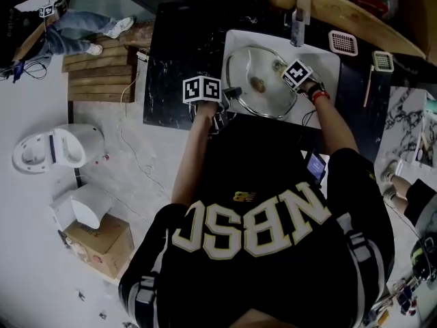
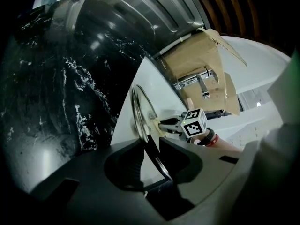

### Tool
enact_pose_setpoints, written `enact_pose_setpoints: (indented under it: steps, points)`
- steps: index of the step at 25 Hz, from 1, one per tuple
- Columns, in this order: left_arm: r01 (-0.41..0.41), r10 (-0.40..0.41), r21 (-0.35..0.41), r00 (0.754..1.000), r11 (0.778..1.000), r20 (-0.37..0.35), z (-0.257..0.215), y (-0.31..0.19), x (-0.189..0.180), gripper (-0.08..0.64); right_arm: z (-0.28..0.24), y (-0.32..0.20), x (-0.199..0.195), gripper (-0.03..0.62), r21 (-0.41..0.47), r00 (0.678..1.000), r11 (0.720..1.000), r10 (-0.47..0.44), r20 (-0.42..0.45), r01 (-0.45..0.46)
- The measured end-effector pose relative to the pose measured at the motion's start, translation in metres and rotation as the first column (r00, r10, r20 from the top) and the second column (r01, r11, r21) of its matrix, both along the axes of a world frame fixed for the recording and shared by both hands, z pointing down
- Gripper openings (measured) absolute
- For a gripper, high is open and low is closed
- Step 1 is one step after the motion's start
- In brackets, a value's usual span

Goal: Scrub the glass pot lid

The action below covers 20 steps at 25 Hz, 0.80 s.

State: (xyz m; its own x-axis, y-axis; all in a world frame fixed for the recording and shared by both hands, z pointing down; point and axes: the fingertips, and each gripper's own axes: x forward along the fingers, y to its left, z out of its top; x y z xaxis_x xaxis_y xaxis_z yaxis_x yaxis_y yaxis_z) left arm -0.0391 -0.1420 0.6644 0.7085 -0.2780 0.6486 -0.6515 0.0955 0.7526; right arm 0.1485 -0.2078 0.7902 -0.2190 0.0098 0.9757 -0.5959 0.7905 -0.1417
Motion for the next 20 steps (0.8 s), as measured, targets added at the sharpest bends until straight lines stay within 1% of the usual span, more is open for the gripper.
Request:
enact_pose_setpoints:
  steps: [4, 6, 8, 10, 14, 15, 18, 19, 20]
  points:
    - [-0.013, 0.013, 0.002, 1.000, 1.000, 0.001, -0.001, -0.001, 0.001, 0.115, -0.010, 0.031, -0.003, 0.063, -0.110, 0.998, 0.992, -0.053, 0.030, 0.056]
    - [-0.019, 0.019, 0.006, 1.000, 1.000, 0.004, -0.002, -0.001, 0.000, 0.115, -0.017, 0.049, -0.004, 0.063, -0.168, 0.996, 0.983, -0.065, 0.057, 0.074]
    - [-0.024, 0.024, 0.010, 1.000, 1.000, 0.005, -0.002, -0.002, 0.001, 0.115, -0.026, 0.064, -0.008, 0.061, -0.207, 0.993, 0.975, -0.065, 0.099, 0.084]
    - [-0.029, 0.028, 0.014, 1.000, 0.999, 0.006, -0.002, -0.003, 0.001, 0.115, -0.033, 0.075, -0.013, 0.061, -0.211, 0.989, 0.973, -0.066, 0.133, 0.093]
    - [-0.052, 0.052, 0.025, 0.998, 0.998, 0.019, -0.004, -0.005, 0.003, 0.115, -0.044, 0.089, -0.026, 0.060, -0.203, 0.984, 0.971, -0.101, 0.146, 0.129]
    - [-0.060, 0.060, 0.027, 0.998, 0.998, 0.026, -0.004, -0.006, 0.004, 0.115, -0.047, 0.094, -0.032, 0.060, -0.218, 0.981, 0.966, -0.100, 0.166, 0.136]
    - [-0.082, 0.081, 0.023, 0.995, 0.996, 0.056, 0.000, -0.003, 0.003, 0.110, -0.063, 0.114, -0.060, 0.061, -0.277, 0.956, 0.949, -0.065, 0.286, 0.147]
    - [-0.084, 0.083, 0.018, 0.995, 0.996, 0.060, 0.001, -0.002, 0.003, 0.112, -0.066, 0.117, -0.067, 0.061, -0.272, 0.951, 0.951, -0.058, 0.303, 0.144]
    - [-0.084, 0.083, 0.015, 0.995, 0.996, 0.057, 0.001, 0.000, 0.002, 0.111, -0.068, 0.118, -0.071, 0.061, -0.253, 0.951, 0.957, -0.059, 0.303, 0.140]
